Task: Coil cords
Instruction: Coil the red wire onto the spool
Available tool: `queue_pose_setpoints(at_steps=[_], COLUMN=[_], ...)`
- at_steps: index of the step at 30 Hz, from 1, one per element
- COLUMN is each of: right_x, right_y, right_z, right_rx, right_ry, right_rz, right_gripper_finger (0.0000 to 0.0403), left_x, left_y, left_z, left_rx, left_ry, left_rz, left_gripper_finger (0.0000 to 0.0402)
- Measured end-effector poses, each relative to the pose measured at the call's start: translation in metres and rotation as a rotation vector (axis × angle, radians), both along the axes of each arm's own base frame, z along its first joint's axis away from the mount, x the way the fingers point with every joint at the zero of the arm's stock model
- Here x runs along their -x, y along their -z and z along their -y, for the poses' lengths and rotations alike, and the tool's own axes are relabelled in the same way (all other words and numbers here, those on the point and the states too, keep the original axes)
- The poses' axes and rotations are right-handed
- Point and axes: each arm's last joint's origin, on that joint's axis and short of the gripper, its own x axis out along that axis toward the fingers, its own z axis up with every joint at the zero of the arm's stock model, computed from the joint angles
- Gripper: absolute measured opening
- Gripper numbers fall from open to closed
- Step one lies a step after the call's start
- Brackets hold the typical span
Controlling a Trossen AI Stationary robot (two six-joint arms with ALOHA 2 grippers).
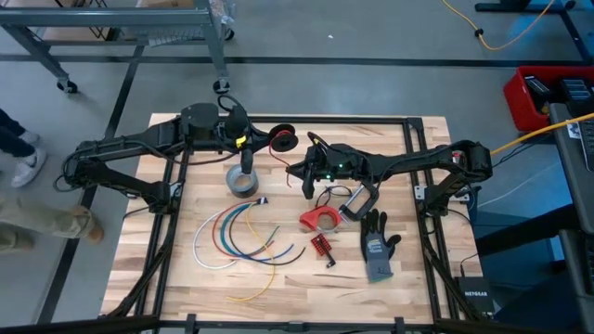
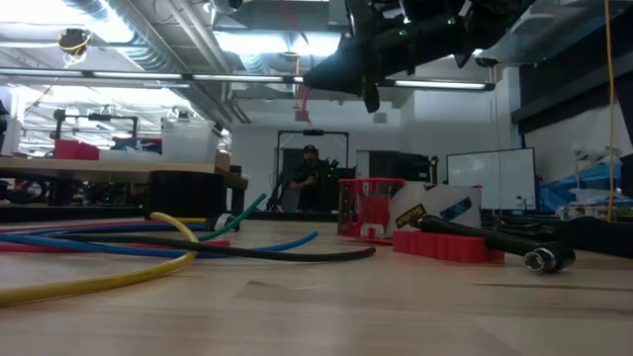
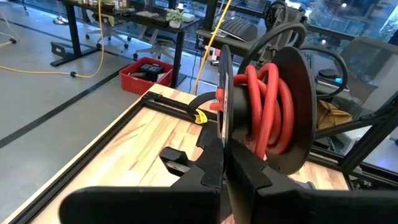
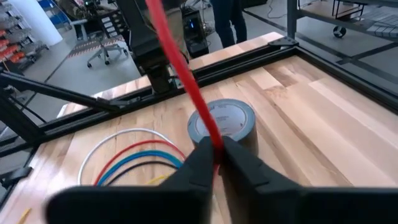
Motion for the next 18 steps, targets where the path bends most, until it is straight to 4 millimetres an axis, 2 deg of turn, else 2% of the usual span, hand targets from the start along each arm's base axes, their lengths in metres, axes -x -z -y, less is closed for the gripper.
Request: queue_pose_setpoints(at_steps=[2, 7, 11, 18], right_x=[0.000, 0.002, 0.002, 0.006], right_y=[0.001, 0.005, 0.007, 0.005], right_z=[0.000, 0.000, 0.000, 0.000], right_rx=[0.002, -0.006, -0.005, -0.006], right_ry=[-0.002, -0.002, -0.004, -0.004], right_rz=[-0.012, -0.055, -0.072, -0.103], right_gripper_finger=[0.0012, 0.0024, 0.0009, 0.0008], left_x=[0.000, 0.000, 0.001, 0.004], left_y=[0.001, 0.002, 0.005, 0.012], left_z=[0.000, 0.000, 0.000, 0.000], left_rx=[0.001, 0.004, 0.010, 0.025], left_ry=[0.000, 0.000, 0.000, -0.028], left_rz=[-0.006, -0.022, -0.049, -0.127], left_gripper_finger=[0.0000, 0.0000, 0.0000, 0.0000])
